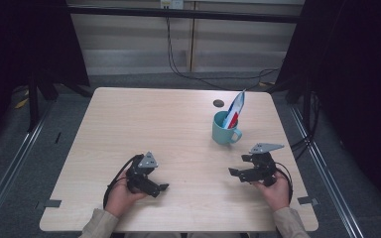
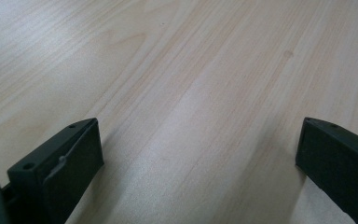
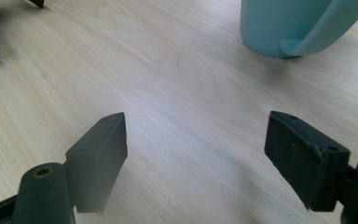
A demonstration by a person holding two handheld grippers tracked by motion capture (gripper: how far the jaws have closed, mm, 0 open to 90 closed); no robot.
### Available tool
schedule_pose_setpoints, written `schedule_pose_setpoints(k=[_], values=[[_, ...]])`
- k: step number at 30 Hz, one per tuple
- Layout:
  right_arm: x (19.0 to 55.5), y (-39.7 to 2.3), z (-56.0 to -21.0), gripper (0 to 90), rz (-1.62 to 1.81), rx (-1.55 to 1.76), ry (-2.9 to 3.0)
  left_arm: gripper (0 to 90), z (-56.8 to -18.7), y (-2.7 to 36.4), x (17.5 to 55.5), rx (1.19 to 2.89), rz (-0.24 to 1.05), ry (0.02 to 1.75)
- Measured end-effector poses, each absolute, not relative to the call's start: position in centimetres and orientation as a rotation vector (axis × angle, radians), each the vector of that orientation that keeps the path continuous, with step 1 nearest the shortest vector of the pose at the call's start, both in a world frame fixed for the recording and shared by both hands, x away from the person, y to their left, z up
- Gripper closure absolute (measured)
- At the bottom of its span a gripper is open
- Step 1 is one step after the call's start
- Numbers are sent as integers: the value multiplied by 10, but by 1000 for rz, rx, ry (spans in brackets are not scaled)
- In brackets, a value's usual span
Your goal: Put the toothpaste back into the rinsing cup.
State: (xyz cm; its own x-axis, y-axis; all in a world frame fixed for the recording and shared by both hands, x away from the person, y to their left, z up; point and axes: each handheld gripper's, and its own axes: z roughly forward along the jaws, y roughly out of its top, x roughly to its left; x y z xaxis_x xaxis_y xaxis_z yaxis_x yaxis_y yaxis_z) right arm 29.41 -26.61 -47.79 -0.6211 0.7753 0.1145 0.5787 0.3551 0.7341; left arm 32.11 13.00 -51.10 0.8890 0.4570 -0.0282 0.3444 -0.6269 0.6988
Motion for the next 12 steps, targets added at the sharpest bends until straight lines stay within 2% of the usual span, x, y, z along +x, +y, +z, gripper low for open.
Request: schedule_pose_setpoints(k=[12], values=[[285,-254,-503,206,1020,1177,2420,2,-511,130,321,2303,194,575]])
